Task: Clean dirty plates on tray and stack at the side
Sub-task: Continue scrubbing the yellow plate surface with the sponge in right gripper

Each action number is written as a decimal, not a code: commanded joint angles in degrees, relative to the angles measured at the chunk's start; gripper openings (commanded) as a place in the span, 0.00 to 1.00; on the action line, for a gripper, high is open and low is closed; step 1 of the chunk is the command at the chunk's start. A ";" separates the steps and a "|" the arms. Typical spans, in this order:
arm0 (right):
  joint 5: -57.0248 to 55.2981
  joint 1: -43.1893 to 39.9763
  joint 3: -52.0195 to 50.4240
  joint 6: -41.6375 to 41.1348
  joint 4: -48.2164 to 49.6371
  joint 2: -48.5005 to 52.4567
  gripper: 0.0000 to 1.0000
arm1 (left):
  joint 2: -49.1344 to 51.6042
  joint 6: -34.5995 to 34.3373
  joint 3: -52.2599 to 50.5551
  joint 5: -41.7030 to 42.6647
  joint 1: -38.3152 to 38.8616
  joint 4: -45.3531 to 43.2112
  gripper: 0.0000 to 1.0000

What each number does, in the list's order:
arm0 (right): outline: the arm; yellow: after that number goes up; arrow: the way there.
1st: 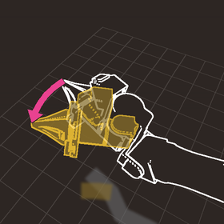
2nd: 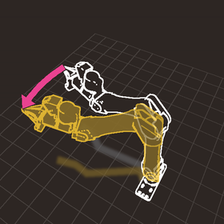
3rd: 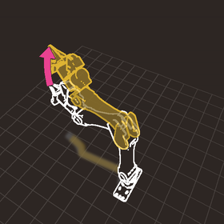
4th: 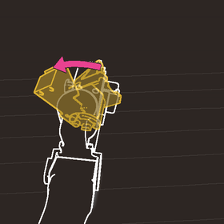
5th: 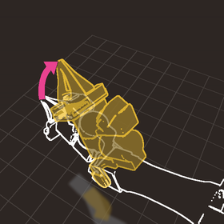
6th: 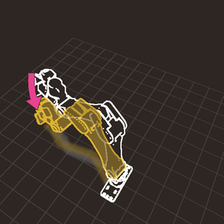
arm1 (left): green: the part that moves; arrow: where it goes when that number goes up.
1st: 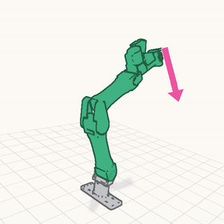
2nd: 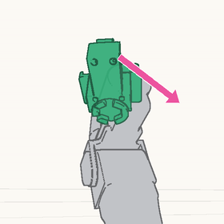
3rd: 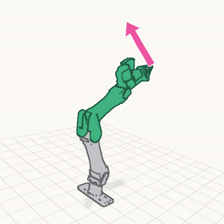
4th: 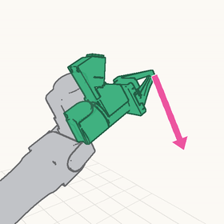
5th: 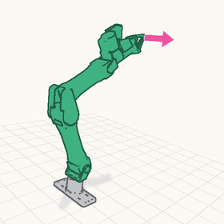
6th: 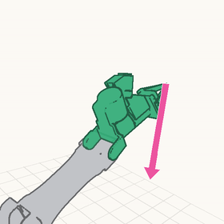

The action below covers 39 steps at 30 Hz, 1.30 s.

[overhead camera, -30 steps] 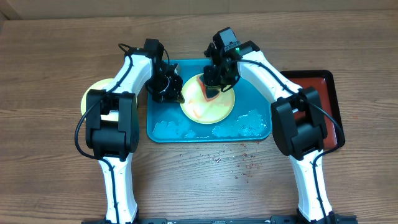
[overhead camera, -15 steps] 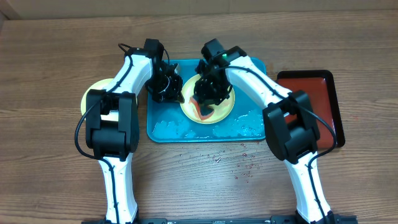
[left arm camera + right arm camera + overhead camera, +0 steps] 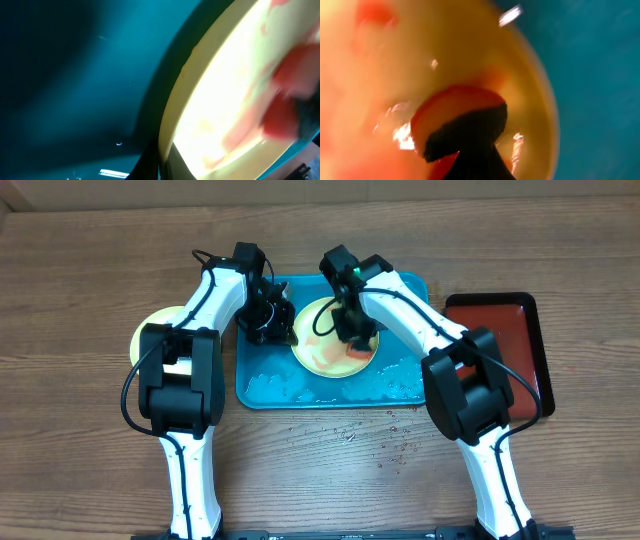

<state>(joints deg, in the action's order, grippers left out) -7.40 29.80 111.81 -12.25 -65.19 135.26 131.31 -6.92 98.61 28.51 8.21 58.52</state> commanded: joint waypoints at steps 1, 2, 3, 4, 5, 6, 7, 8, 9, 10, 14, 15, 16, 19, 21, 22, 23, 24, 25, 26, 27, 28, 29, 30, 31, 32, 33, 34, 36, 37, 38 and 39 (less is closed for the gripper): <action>-10.91 -2.08 -0.35 -1.51 5.49 1.16 0.04 | 1.55 1.18 -0.74 -1.95 -0.35 0.17 0.04; -9.57 -1.88 -0.35 -1.51 7.58 1.16 0.04 | 1.55 1.18 -0.74 -1.95 -0.37 0.15 0.04; -8.07 -1.68 -0.35 -1.49 9.18 1.16 0.04 | 1.55 1.18 -0.74 -1.95 -0.37 0.15 0.04; -5.77 -1.33 -0.35 -1.49 10.97 1.16 0.04 | 1.55 1.18 -0.74 -1.92 -0.35 0.15 0.04; -3.69 -1.03 -0.35 -1.49 12.31 1.16 0.04 | 1.55 1.16 -0.74 -1.92 -0.35 0.15 0.04; -1.36 -0.68 -0.35 -1.49 13.57 1.16 0.04 | 1.55 1.16 -0.74 -1.95 -0.37 0.13 0.04; 1.60 -0.15 -0.42 -1.49 15.13 1.16 0.04 | 1.55 1.16 -0.74 -1.95 -0.37 0.13 0.04; 3.54 0.22 -0.48 -1.49 16.09 1.16 0.04 | 1.55 1.16 -0.74 -1.95 -0.37 0.13 0.04; 5.95 0.76 -0.48 -1.49 17.07 1.16 0.04 | 1.55 1.16 -0.74 -1.95 -0.35 0.15 0.04; 8.02 1.38 -0.48 -1.49 17.73 1.16 0.04 | 1.55 1.16 -0.74 -1.92 -0.35 0.17 0.04; 13.07 3.63 -0.48 -1.44 17.53 1.16 0.04 | 1.55 1.16 -0.74 -1.92 -0.42 0.13 0.04; 13.75 4.00 -0.48 -1.46 16.92 1.16 0.04 | 1.55 1.16 -0.74 -1.90 -0.42 0.13 0.04; 14.38 4.31 -0.48 -1.44 16.22 1.16 0.04 | 1.55 1.16 -0.74 -1.90 -0.44 0.13 0.04; 16.28 4.92 -0.48 -1.44 13.49 1.16 0.04 | 1.55 1.16 -0.74 -1.86 -0.59 0.17 0.04; 17.49 4.98 -0.48 -1.46 11.26 1.16 0.04 | 1.55 1.14 -0.74 -1.81 -0.61 0.15 0.04; 18.12 4.96 -0.48 -1.46 10.32 1.16 0.04 | 1.55 1.14 -0.74 -1.64 -0.61 0.11 0.04; 18.86 4.96 -0.48 -1.46 9.05 1.16 0.04 | 1.55 1.11 -0.74 -1.60 -0.61 0.02 0.04; 19.19 4.96 -0.48 -1.44 8.00 1.16 0.04 | 1.55 1.11 -0.74 -1.49 -0.68 -0.07 0.04; 19.23 4.96 -0.48 -1.42 6.45 1.16 0.04 | 1.55 1.11 -0.74 -1.49 -0.72 -0.09 0.04; 19.23 4.94 -0.48 -1.25 5.40 1.16 0.04 | 1.55 1.11 -0.74 -1.49 -0.74 -0.09 0.04; 19.08 4.90 -0.48 -1.22 4.28 1.16 0.04 | 1.55 1.14 -0.74 -1.49 -0.74 -0.07 0.04; 19.04 4.83 -0.48 -0.83 3.10 1.16 0.04 | 1.55 1.14 -0.74 -1.49 -0.76 -0.04 0.04; 19.04 4.68 -0.48 0.13 1.99 1.16 0.04 | 1.55 1.11 -0.74 -1.49 -0.81 -0.04 0.04; 18.97 4.57 -0.48 0.66 1.33 1.16 0.04 | 1.55 1.14 -0.74 -1.49 -0.92 -0.04 0.04; 17.99 4.37 -0.48 0.74 0.48 1.16 0.04 | 1.55 1.14 -0.74 -1.46 -1.03 0.00 0.04; 16.13 4.17 -0.48 0.72 -0.31 1.16 0.04 | 1.55 1.11 -0.74 -1.46 -1.14 0.11 0.04; 14.12 3.89 -0.48 0.72 -0.90 1.16 0.04 | 1.55 1.14 -0.74 -1.49 -1.14 0.17 0.04; 11.23 3.61 -0.48 0.70 -1.42 1.16 0.04 | 1.55 1.16 -0.74 -1.49 -1.14 0.24 0.04; 2.86 2.84 -0.48 0.66 -1.88 1.16 0.04 | 1.55 1.16 -0.74 -1.51 -1.11 0.22 0.04; -1.68 2.51 -0.48 0.22 -1.77 1.16 0.04 | 1.55 1.16 -0.74 -1.51 -1.11 0.24 0.04; -4.76 2.25 -0.48 -0.15 -1.57 1.16 0.04 | 1.55 1.16 -0.74 -1.51 -1.11 0.22 0.04; -7.13 2.05 -0.48 -0.20 -1.40 1.16 0.04 | 1.55 1.16 -0.74 -1.51 -1.11 0.22 0.04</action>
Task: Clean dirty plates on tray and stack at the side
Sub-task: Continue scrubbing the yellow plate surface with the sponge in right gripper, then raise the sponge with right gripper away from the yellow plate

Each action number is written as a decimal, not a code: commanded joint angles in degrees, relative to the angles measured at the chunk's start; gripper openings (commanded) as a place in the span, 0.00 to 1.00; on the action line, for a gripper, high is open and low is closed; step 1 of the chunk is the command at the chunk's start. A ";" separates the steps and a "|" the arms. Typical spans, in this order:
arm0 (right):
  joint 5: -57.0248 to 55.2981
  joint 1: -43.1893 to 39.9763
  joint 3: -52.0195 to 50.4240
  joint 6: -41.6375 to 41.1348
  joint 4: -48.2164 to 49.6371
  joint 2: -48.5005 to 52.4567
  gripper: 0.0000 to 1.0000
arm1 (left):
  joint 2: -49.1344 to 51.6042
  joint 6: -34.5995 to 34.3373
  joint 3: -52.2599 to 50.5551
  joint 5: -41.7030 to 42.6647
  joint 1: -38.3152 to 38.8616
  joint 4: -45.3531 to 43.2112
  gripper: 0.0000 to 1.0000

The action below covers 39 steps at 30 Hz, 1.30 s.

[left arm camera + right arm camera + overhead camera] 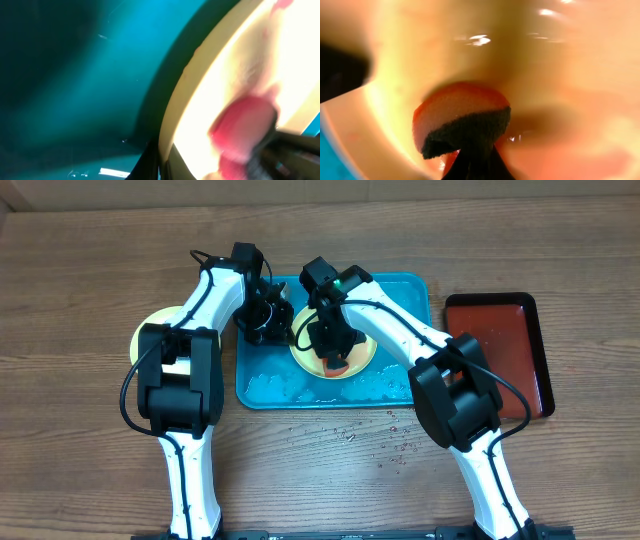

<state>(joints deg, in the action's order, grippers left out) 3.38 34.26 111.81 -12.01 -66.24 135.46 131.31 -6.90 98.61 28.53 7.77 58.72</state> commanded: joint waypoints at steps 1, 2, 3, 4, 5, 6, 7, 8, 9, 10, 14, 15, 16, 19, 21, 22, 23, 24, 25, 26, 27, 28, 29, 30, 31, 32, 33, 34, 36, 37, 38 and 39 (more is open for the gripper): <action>-20.96 -2.58 -0.48 -0.44 0.09 0.96 0.04 | 1.55 1.14 -0.74 -1.53 -0.68 0.00 0.04; -23.47 -2.80 -0.48 -0.44 0.61 0.96 0.04 | 1.55 1.14 -0.74 -1.55 -0.68 0.00 0.04; -25.77 -2.93 -0.48 -0.44 1.40 0.96 0.04 | 1.55 1.14 -0.74 -1.55 -0.68 0.00 0.04; -27.52 -3.06 -0.48 -0.44 2.19 0.96 0.04 | 1.55 1.14 -0.74 -1.60 -0.68 0.00 0.04; -29.09 -3.10 -0.48 -0.42 3.48 0.96 0.04 | 1.55 1.14 -0.74 -1.73 -0.72 0.00 0.04; -29.70 -3.13 -0.48 -0.42 4.72 0.96 0.04 | 1.55 1.14 -0.74 -1.75 -0.81 0.00 0.04; -29.75 -3.17 -0.48 -0.42 6.03 0.96 0.04 | 1.55 1.14 -0.74 -1.73 -0.92 0.02 0.04; -29.68 -3.17 -0.48 -0.42 8.46 0.96 0.04 | 1.55 1.14 -0.74 -1.75 -0.90 0.13 0.04; -29.44 -3.17 -0.48 -0.42 10.16 0.96 0.04 | 1.55 1.14 -0.74 -1.73 -0.90 0.22 0.04; -28.89 -3.17 -0.48 -0.44 11.65 0.96 0.04 | 1.55 1.14 -0.74 -1.73 -0.90 0.24 0.04; -13.92 -3.17 -0.48 -0.42 18.25 0.96 0.04 | 1.55 1.16 -0.74 -1.75 -0.90 0.20 0.04; -9.86 -3.17 -0.48 -0.42 18.99 0.96 0.04 | 1.55 1.16 -0.74 -1.75 -0.90 0.20 0.04; -5.90 -3.17 -0.48 -0.42 19.61 0.96 0.04 | 1.55 1.16 -0.74 -1.75 -0.90 0.22 0.04; 1.27 -3.17 -0.39 -0.44 20.11 0.96 0.04 | 1.55 1.14 -0.74 -1.75 -0.90 0.15 0.04; 4.11 -3.50 0.09 -0.72 18.93 0.74 0.04 | 1.55 1.14 -0.74 -1.75 -0.90 0.09 0.04; 4.87 -3.85 0.72 -1.95 17.59 0.44 0.04 | 1.55 1.14 -0.74 -1.77 -0.90 0.04 0.04; 5.40 -4.20 1.44 -2.47 16.26 0.22 0.04 | 1.55 1.11 -0.74 -1.95 -0.90 -0.02 0.04; 6.01 -4.92 2.89 -3.34 13.79 -0.42 0.04 | 1.55 1.14 -0.74 -2.16 -0.90 -0.09 0.05; 7.17 -5.66 4.39 -3.30 11.52 -1.09 0.04 | 1.55 1.14 -0.74 -2.14 -0.87 -0.20 0.04; 8.09 -6.23 5.51 -3.30 10.01 -1.53 0.04 | 1.55 1.14 -0.74 -2.14 -0.83 -0.31 0.04; 9.29 -6.93 7.02 -3.28 8.24 -2.16 0.04 | 1.55 1.14 -0.74 -2.14 -0.79 -0.46 0.04; 10.71 -7.76 8.83 -3.26 6.34 -2.93 0.04 | 1.55 1.14 -0.74 -2.16 -0.72 -0.72 0.06; 11.80 -8.50 10.62 -3.26 4.52 -3.80 0.04 | 1.55 1.14 -0.74 -2.14 -0.61 -1.01 0.10; 12.46 -9.11 12.11 -3.23 3.08 -4.66 0.04 | 1.55 1.14 -0.74 -2.14 -0.50 -1.33 0.16; 12.83 -9.70 13.55 -3.21 1.90 -5.60 0.04 | 1.55 1.16 -0.74 -2.14 -0.42 -1.73 0.22; 12.81 -10.34 15.17 -3.21 0.50 -6.80 0.04 | 1.55 1.16 -0.74 -2.16 -0.31 -2.05 0.28; 12.79 -10.99 16.65 -3.19 -0.70 -8.02 0.04 | 1.55 1.18 -0.74 -2.16 -0.24 -2.27 0.33; 12.79 -11.52 17.70 -2.99 -1.53 -9.03 0.04 | 1.55 1.18 -0.74 -2.16 -0.13 -2.51 0.36; 12.74 -13.53 20.09 -3.02 -3.56 -12.35 0.04 | 1.55 2.91 -0.74 -2.16 0.31 -2.95 0.45; 12.57 -14.88 20.31 -3.02 -4.22 -14.32 0.04 | 1.55 4.85 -0.76 -2.78 0.96 -3.02 0.47; 12.55 -15.69 20.31 -3.02 -4.70 -15.19 0.04 | 1.55 4.92 -0.76 -4.52 1.40 -3.04 0.47; 12.55 -16.24 20.31 -3.02 -5.14 -15.67 0.04 | 1.55 4.85 -0.81 -6.05 1.79 -3.06 0.45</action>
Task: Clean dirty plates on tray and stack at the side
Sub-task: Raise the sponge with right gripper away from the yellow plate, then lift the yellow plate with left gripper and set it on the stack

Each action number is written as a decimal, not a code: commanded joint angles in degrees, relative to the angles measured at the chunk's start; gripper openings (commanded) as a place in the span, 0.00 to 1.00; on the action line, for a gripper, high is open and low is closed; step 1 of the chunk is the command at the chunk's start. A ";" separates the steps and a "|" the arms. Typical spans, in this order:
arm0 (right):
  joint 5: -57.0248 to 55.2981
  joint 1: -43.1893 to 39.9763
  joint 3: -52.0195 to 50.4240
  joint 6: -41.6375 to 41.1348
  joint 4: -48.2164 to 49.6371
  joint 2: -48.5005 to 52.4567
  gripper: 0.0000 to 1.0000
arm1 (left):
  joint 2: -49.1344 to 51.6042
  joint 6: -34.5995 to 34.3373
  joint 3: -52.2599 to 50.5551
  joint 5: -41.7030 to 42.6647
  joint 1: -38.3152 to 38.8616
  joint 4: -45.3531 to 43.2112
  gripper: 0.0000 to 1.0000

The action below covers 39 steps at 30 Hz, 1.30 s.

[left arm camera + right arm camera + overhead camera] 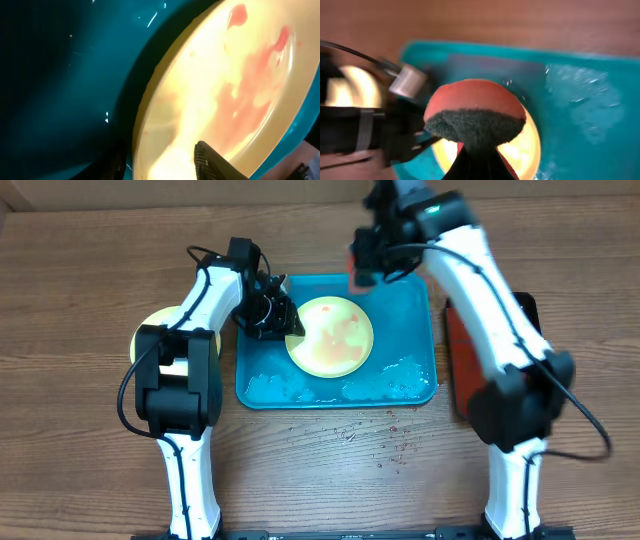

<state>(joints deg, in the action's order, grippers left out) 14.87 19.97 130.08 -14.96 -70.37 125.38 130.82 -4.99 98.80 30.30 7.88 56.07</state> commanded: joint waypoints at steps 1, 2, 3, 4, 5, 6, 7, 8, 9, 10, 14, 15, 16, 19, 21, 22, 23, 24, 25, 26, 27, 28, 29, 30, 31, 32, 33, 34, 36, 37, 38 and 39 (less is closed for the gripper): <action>1.05 -2.49 2.03 -0.07 -1.53 -5.88 0.04 | 2.03 2.89 -1.09 -9.84 2.19 -0.44 0.45; 1.05 -3.13 2.03 -0.07 -2.25 -6.10 0.04 | 2.03 2.89 -1.14 -11.87 2.78 -0.46 0.42; 1.05 -3.74 2.03 -0.07 -2.97 -6.12 0.04 | 2.03 2.86 -1.18 -13.33 3.23 -0.46 0.38; 1.07 -4.31 2.03 -0.07 -3.78 -6.12 0.04 | 2.03 2.82 -1.22 -14.88 3.80 -0.57 0.33; 1.05 -4.76 2.01 -0.07 -4.52 -6.12 0.04 | 2.03 2.51 -1.22 -16.44 4.35 -0.70 0.29; 1.07 -5.07 2.01 -0.07 -5.09 -6.12 0.04 | 2.03 2.01 -1.22 -17.59 4.79 -0.87 0.22; 1.05 -5.29 2.01 -0.04 -5.57 -6.12 0.04 | 2.03 1.31 -1.22 -18.91 5.33 -1.09 0.12; 1.05 -5.53 2.01 -0.04 -6.08 -6.12 0.04 | 2.03 0.61 -1.22 -20.04 5.68 -1.33 0.04; 0.94 -5.60 2.01 -0.04 -6.34 -6.12 0.04 | 2.03 -0.07 -1.22 -21.00 5.84 -1.49 0.04; 0.46 -5.60 2.01 -0.04 -6.58 -6.12 0.04 | 2.03 -0.92 -1.22 -22.03 5.90 -1.55 0.04; -1.14 -5.57 2.01 -0.07 -7.65 -6.12 0.04 | 1.55 -2.54 -1.03 -23.74 5.62 -1.62 0.04; -1.40 -5.60 2.01 -0.04 -7.91 -6.12 0.04 | 0.96 -2.54 -0.81 -23.89 5.35 -1.49 0.04; -2.69 -5.57 2.01 -0.07 -8.52 -6.12 0.04 | -0.61 -2.54 -0.24 -25.00 4.85 -1.25 0.04; -3.28 -5.57 1.99 -0.07 -9.18 -6.12 0.04 | -4.72 -2.54 0.57 -27.87 4.68 -1.31 0.05; -3.30 -5.57 1.99 -0.07 -9.55 -6.12 0.04 | -8.24 -2.54 0.81 -30.32 4.68 -1.53 0.04; -3.30 -5.57 1.99 -0.04 -9.68 -6.12 0.04 | -10.29 -2.54 0.81 -32.00 4.74 -1.75 0.04; -3.30 -5.57 1.99 -0.04 -9.73 -6.12 0.04 | -12.22 -2.51 0.81 -33.68 4.92 -1.97 0.04; -3.30 -5.60 1.99 -0.04 -9.73 -6.12 0.04 | -14.56 -2.49 0.81 -35.76 5.14 -2.34 0.04; -3.37 -5.60 1.99 -0.04 -9.70 -6.12 0.04 | -15.91 -2.47 0.81 -37.00 5.29 -2.58 0.04; -3.52 -5.60 1.99 -0.04 -9.66 -6.12 0.04 | -17.77 -2.23 0.81 -38.58 5.49 -2.91 0.04; -3.52 -5.57 1.99 -0.04 -9.66 -6.12 0.04 | -19.45 -1.95 0.81 -40.15 5.70 -3.21 0.04; -3.52 -5.57 1.99 -0.04 -9.66 -6.12 0.04 | -20.57 -1.25 0.81 -41.13 5.95 -3.45 0.04; -3.50 -5.57 1.99 -0.04 -9.66 -6.12 0.04 | -21.57 -0.59 0.81 -42.25 6.23 -3.63 0.04; -3.50 -5.57 1.99 0.09 -9.68 -6.12 0.04 | -22.45 -0.09 0.81 -43.98 6.62 -3.63 0.04; -3.50 -5.57 1.99 0.37 -9.68 -6.12 0.04 | -23.08 -0.09 0.81 -46.38 7.19 -3.56 0.04; -3.52 -5.57 1.99 0.37 -9.68 -6.12 0.04 | -23.43 -0.11 0.81 -49.20 7.82 -3.37 0.04; -3.52 -5.57 1.99 0.37 -9.68 -6.12 0.04 | -23.52 -0.11 0.81 -52.26 8.61 -3.15 0.04; -3.74 -5.57 1.99 0.37 -9.70 -6.12 0.04 | -23.52 -0.11 0.81 -56.22 9.68 -2.73 0.04; -4.87 -5.57 1.99 0.37 -9.73 -6.12 0.04 | -23.32 -0.31 0.76 -67.08 12.98 -1.79 0.04; -5.25 -5.57 1.99 0.35 -9.73 -6.12 0.04 | -23.32 -0.39 0.76 -70.29 14.14 -1.70 0.04; -5.44 -5.57 1.99 0.35 -9.73 -6.12 0.04 | -23.32 -0.37 0.76 -73.75 15.52 -1.81 0.04; -5.49 -5.57 1.99 0.35 -9.70 -6.12 0.04 | -23.32 -0.39 0.76 -76.48 16.65 -2.03 0.04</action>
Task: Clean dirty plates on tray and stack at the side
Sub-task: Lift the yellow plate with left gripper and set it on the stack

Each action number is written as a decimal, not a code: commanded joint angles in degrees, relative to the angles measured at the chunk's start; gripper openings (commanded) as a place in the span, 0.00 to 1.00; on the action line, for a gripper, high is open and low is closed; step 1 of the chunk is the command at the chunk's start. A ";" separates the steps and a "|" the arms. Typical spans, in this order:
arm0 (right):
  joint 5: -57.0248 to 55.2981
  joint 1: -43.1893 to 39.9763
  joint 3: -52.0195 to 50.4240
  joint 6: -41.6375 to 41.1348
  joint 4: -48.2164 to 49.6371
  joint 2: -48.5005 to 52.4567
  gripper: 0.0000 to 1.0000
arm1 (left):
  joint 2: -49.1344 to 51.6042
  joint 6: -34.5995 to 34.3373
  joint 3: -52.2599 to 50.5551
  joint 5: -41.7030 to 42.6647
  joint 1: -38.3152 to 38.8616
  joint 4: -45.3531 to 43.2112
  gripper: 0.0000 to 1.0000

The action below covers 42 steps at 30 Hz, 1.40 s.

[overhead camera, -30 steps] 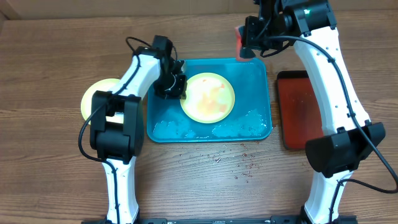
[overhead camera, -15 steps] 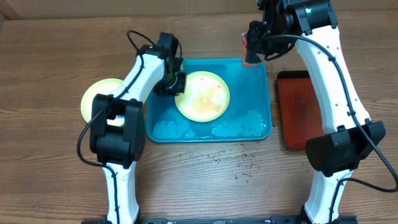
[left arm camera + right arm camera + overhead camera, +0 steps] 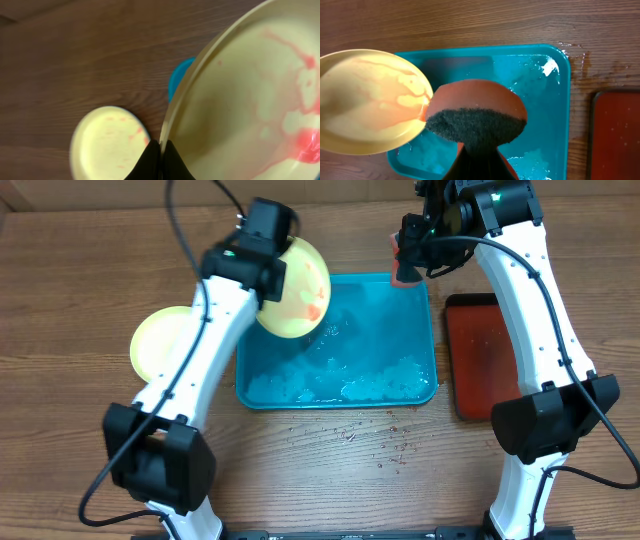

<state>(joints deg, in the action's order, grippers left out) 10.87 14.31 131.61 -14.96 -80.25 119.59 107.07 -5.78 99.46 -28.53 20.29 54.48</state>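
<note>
My left gripper [image 3: 161, 155] is shut on the rim of a pale yellow plate [image 3: 297, 277] smeared with red, held tilted in the air over the blue tray's [image 3: 420, 330] upper left corner. The same plate [image 3: 365, 100] shows at the left of the right wrist view. A second yellow plate [image 3: 165, 345] lies flat on the table left of the tray, also seen as the plate [image 3: 107, 142] below the held one. My right gripper [image 3: 477, 155] is shut on a red sponge [image 3: 477, 112] with a dark scrubbing face, raised over the tray's upper right corner [image 3: 408, 265].
Foam and water lie along the blue tray's front [image 3: 350, 388]. A dark red tray [image 3: 490, 355] sits on the table to the right. Drops of water speckle the wooden table [image 3: 370, 445] in front of the blue tray.
The left gripper has lifted the smeared plate off the blue tray and holds it tilted in the air. The right gripper with the sponge has shifted a little to the right.
The left gripper held the plate's rim in the blue tray while the right gripper pressed the sponge on its right side, then on its middle. Then the sponge was raised clear above the tray. Now the plate is in the air too.
</note>
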 commanded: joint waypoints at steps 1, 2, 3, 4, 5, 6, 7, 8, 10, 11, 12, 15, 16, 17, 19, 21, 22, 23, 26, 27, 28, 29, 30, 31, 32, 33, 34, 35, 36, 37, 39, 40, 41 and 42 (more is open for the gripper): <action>-1.75 0.09 0.46 0.33 0.17 -0.33 0.04 | 0.44 0.39 0.11 -20.55 5.53 -0.70 0.04; -2.32 0.09 0.46 0.33 0.17 -0.33 0.04 | 0.44 0.37 0.11 -25.53 7.87 -1.11 0.04; -2.40 0.09 0.46 0.33 0.17 -0.33 0.04 | 0.44 0.26 0.11 -28.06 9.05 -1.22 0.04; -2.49 0.09 0.46 0.33 0.17 -0.33 0.04 | 0.44 -0.11 0.11 -30.29 9.92 -1.22 0.04; -2.49 0.09 0.46 0.33 0.17 -0.33 0.04 | 0.44 -0.24 0.11 -32.37 10.84 -1.20 0.04; -2.51 0.09 0.46 0.33 0.17 -0.33 0.04 | 0.44 -0.24 0.11 -33.79 11.52 -1.20 0.04; -2.51 0.09 0.46 0.33 0.17 -0.33 0.04 | 0.44 -0.22 0.11 -36.44 12.85 -1.20 0.04; -2.54 0.09 0.46 0.33 0.17 -0.33 0.04 | 0.44 -0.22 0.11 -37.83 13.35 -1.20 0.04; -2.54 0.07 0.46 0.33 0.17 -0.33 0.04 | 0.44 -0.20 0.11 -41.03 14.23 -1.18 0.04; -2.54 0.09 0.46 0.33 0.17 -0.33 0.04 | 0.44 -0.20 0.11 -42.36 14.53 -1.18 0.04; -2.54 0.09 0.46 0.33 0.17 -0.33 0.04 | 0.44 -0.17 0.11 -43.63 14.78 -1.20 0.04; -2.54 0.09 0.46 0.33 0.17 -0.33 0.04 | 0.44 0.04 0.11 -45.75 15.39 -1.18 0.04; -2.54 0.09 0.46 0.33 0.17 -0.33 0.04 | 0.44 0.04 0.11 -45.86 15.52 -1.18 0.04; -2.54 0.09 0.46 0.33 0.15 -0.33 0.04 | 0.44 0.07 0.11 -45.88 15.67 -1.16 0.04; -2.54 0.09 0.46 0.33 0.15 -0.33 0.04 | 0.44 0.24 0.11 -46.45 15.80 -1.18 0.04; -2.54 0.07 0.46 0.33 0.15 -0.33 0.04 | 0.44 0.24 0.11 -46.84 15.82 -1.18 0.04; -2.54 0.07 0.46 0.33 0.15 -0.33 0.04 | 0.44 0.26 0.11 -46.90 15.82 -1.18 0.04; -2.54 0.07 0.46 0.33 0.15 -0.33 0.04 | 0.44 0.26 0.11 -46.90 15.85 -1.18 0.04; -2.54 0.09 0.46 0.33 0.11 -0.33 0.04 | 0.44 0.24 0.11 -46.88 15.85 -1.18 0.04; -2.54 0.09 0.46 0.33 0.11 -0.33 0.04 | 0.44 0.22 0.11 -46.82 15.85 -1.20 0.05; -2.54 0.09 0.46 0.33 0.11 -0.33 0.04 | 0.44 0.20 0.11 -46.80 15.85 -1.20 0.04; -2.54 0.09 0.46 0.33 0.11 -0.33 0.04 | 0.44 0.22 0.11 -46.51 15.82 -1.20 0.04; -2.54 0.09 0.46 0.33 0.11 -0.33 0.04 | 0.44 0.22 0.11 -46.18 15.82 -1.18 0.04; -2.54 0.09 0.46 0.33 0.11 -0.33 0.04 | 0.44 0.24 0.11 -45.24 15.82 -1.16 0.04; -2.54 0.09 0.46 0.33 0.11 -0.33 0.04 | 0.44 0.22 0.11 -43.47 15.65 -1.07 0.04; -2.54 0.09 0.46 0.33 0.11 -0.33 0.04 | 0.44 0.22 0.11 -41.51 15.41 -0.87 0.04; -2.54 0.09 0.46 0.33 0.11 -0.33 0.04 | 0.42 0.22 0.11 -38.58 15.13 -0.57 0.04; -2.54 0.09 0.46 0.33 0.04 -0.33 0.04 | 0.42 0.20 0.11 -34.40 14.64 -0.11 0.04; -2.56 0.07 0.46 0.35 -0.04 -0.33 0.04 | 0.39 0.15 0.11 -30.36 14.14 0.39 0.04; -2.78 0.09 0.46 0.35 -0.17 -0.33 0.04 | 0.37 -0.28 0.11 -25.64 13.42 1.01 0.04; -3.37 0.09 0.46 0.33 -0.55 -0.33 0.04 | 0.37 -1.88 0.11 -16.09 11.43 2.43 0.04; -3.39 0.09 0.46 0.33 -0.92 -0.33 0.04 | 0.37 -2.86 0.11 -10.95 9.94 3.23 0.04; -3.37 0.09 0.46 0.33 -1.14 -0.33 0.04 | 0.37 -3.65 0.13 -7.39 8.70 3.85 0.04; -3.39 0.07 0.46 0.33 -1.44 -0.33 0.04 | 0.24 -4.17 0.13 -0.87 6.05 4.76 0.05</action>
<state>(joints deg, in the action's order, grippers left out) 8.32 14.31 131.61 -14.92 -81.41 119.59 107.22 -6.52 99.46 -49.71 31.83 57.93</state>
